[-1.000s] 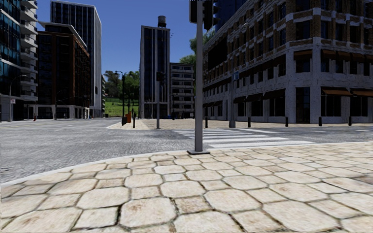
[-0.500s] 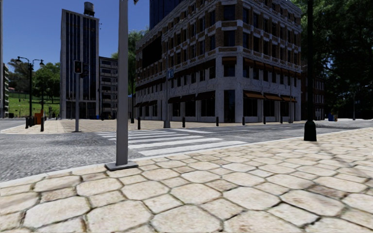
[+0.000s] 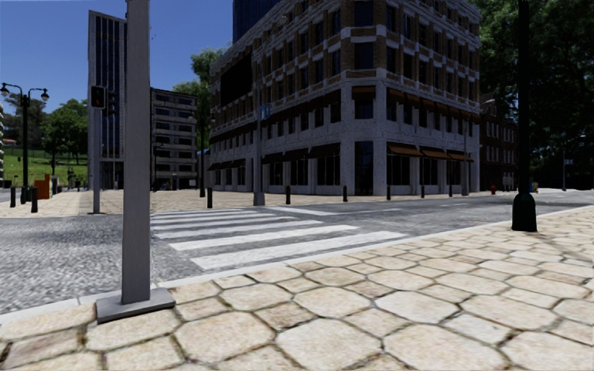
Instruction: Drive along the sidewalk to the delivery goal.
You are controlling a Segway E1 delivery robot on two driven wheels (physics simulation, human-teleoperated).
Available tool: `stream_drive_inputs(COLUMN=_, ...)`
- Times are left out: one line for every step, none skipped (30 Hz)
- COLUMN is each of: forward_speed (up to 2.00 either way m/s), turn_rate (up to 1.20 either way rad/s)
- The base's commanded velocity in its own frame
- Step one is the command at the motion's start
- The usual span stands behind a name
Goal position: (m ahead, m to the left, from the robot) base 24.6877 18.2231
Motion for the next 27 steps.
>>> stream_drive_inputs(forward_speed=1.95, turn_rate=0.0)
stream_drive_inputs(forward_speed=1.95, turn_rate=0.0)
stream_drive_inputs(forward_speed=1.95, turn_rate=0.0)
stream_drive_inputs(forward_speed=1.95, turn_rate=0.0)
stream_drive_inputs(forward_speed=1.95, turn_rate=0.0)
stream_drive_inputs(forward_speed=1.95, turn_rate=0.0)
stream_drive_inputs(forward_speed=1.95, turn_rate=0.0)
stream_drive_inputs(forward_speed=1.95, turn_rate=0.0)
stream_drive_inputs(forward_speed=1.95, turn_rate=0.0)
stream_drive_inputs(forward_speed=1.95, turn_rate=0.0)
stream_drive_inputs(forward_speed=1.95, turn_rate=0.0)
stream_drive_inputs(forward_speed=1.95, turn_rate=0.0)
stream_drive_inputs(forward_speed=1.95, turn_rate=0.0)
stream_drive_inputs(forward_speed=1.95, turn_rate=0.0)
stream_drive_inputs(forward_speed=1.95, turn_rate=0.0)
stream_drive_inputs(forward_speed=1.95, turn_rate=0.0)
stream_drive_inputs(forward_speed=1.95, turn_rate=0.0)
stream_drive_inputs(forward_speed=1.95, turn_rate=0.0)
stream_drive_inputs(forward_speed=1.95, turn_rate=0.05)
stream_drive_inputs(forward_speed=1.95, turn_rate=0.07)
stream_drive_inputs(forward_speed=1.95, turn_rate=0.14)
stream_drive_inputs(forward_speed=1.95, turn_rate=0.14)
stream_drive_inputs(forward_speed=1.95, turn_rate=0.24)
stream_drive_inputs(forward_speed=1.95, turn_rate=0.34)
stream_drive_inputs(forward_speed=1.95, turn_rate=0.38)
stream_drive_inputs(forward_speed=1.95, turn_rate=0.38)
stream_drive_inputs(forward_speed=1.95, turn_rate=0.39)
